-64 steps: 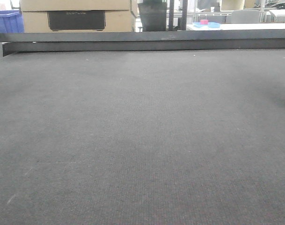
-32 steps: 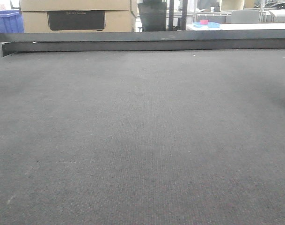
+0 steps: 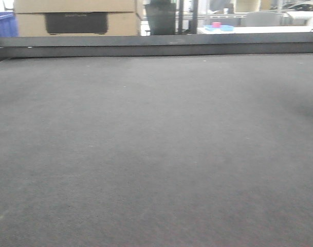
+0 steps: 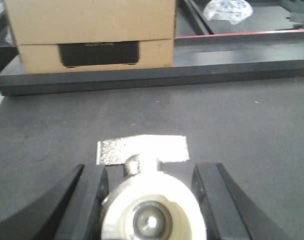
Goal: Place valve from conveyor to right shelf box
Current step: 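Lift both held valves up off the conveyor belt, then drive the base away from the conveyor holding both valves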
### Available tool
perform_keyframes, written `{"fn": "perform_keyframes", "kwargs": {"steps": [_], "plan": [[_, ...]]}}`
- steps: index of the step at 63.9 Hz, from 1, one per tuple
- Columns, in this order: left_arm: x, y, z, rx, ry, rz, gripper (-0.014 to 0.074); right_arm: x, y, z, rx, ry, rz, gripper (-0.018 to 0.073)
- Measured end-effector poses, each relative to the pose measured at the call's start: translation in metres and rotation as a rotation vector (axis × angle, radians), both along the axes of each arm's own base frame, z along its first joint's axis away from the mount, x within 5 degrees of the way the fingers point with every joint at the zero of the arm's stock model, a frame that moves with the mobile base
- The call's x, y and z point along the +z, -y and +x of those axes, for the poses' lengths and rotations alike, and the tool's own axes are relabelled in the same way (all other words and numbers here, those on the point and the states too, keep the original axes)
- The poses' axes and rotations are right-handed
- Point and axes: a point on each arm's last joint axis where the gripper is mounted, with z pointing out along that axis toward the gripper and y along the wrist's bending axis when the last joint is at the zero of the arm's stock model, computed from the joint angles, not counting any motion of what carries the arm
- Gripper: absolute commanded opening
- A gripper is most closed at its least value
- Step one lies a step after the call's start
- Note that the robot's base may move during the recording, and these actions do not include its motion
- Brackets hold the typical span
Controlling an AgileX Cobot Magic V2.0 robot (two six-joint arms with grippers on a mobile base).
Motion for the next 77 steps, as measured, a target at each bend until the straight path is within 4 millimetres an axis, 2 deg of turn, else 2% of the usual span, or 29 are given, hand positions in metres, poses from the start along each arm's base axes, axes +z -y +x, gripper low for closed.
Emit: {"fn": "perform_keyframes", "kwargs": {"steps": [22, 77], "plan": [[0.0, 0.0, 0.0, 0.0, 0.0, 0.0, -0.0111, 0.0029, -0.0007, 0.0084, -0.005, 0.062, 0.012, -0.0151], [0.0004, 0.0005, 0.0001, -0.003, 0.005, -0.007, -0.0111, 0.0037, -0.0003, 0.009, -0.009, 0.073, 0.008, -0.0151]]}}
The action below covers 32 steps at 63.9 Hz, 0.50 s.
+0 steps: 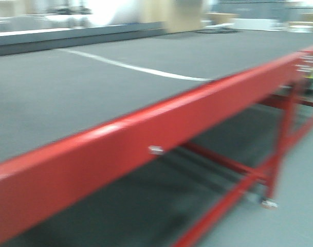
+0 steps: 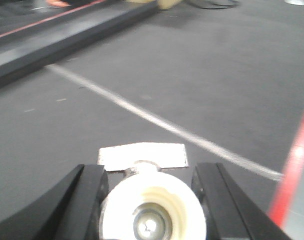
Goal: Place valve from conveyor to right shelf box
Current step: 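Drive the base away from the conveyor holding both valves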
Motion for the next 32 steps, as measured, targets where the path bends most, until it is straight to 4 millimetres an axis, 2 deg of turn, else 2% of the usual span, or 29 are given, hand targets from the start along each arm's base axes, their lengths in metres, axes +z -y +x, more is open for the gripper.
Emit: {"fn": "perform_keyframes", "kwargs": {"steps": [32], "plan": [[0.0, 0.0, 0.0, 0.0, 0.0, 0.0, -0.0111, 0.0, 0.0, 0.0, 0.0, 0.0, 0.0, -0.0151]]}}
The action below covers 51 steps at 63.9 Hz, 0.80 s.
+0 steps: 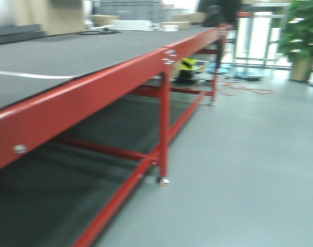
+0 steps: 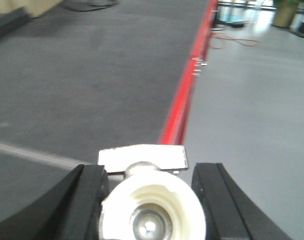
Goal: Place valve from conveyor to right shelf box
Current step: 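Drive the base away from the conveyor holding both valves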
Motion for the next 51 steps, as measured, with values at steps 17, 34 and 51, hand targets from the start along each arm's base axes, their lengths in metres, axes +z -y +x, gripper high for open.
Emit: {"fn": "perform_keyframes", "kwargs": {"steps": [17, 34, 51], "plan": [[0.0, 0.0, 0.0, 0.0, 0.0, 0.0, -0.0111, 0.0, 0.0, 0.0, 0.0, 0.0, 0.0, -0.0151], [0.0, 0.0, 0.0, 0.0, 0.0, 0.0, -0.0111, 0.0, 0.0, 0.0, 0.0, 0.0, 0.0, -0.0151], [0.0, 0.0001, 0.0, -0.001, 0.0, -0.002, -0.0111, 0.0, 0.0, 0.0, 0.0, 0.0, 0.0, -0.0151]]}}
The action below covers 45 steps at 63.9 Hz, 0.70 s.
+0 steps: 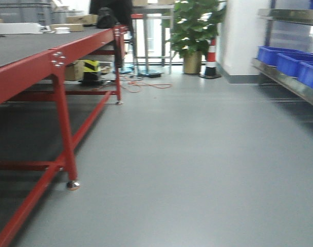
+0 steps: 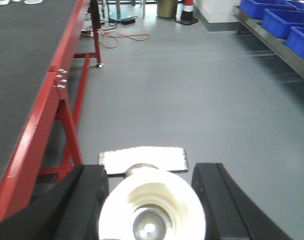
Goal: Place valve from conveyor to right shelf box
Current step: 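Drive the base away from the conveyor holding both valves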
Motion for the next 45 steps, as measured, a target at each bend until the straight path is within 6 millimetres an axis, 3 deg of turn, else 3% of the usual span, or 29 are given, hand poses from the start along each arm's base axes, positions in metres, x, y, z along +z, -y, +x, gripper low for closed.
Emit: {"fn": "perform_keyframes", "kwargs": {"steps": [45], "plan": [[0.0, 0.0001, 0.0, -0.001, 0.0, -0.001, -0.0111, 0.0, 0.0, 0.0, 0.0, 0.0, 0.0, -0.0151]]}}
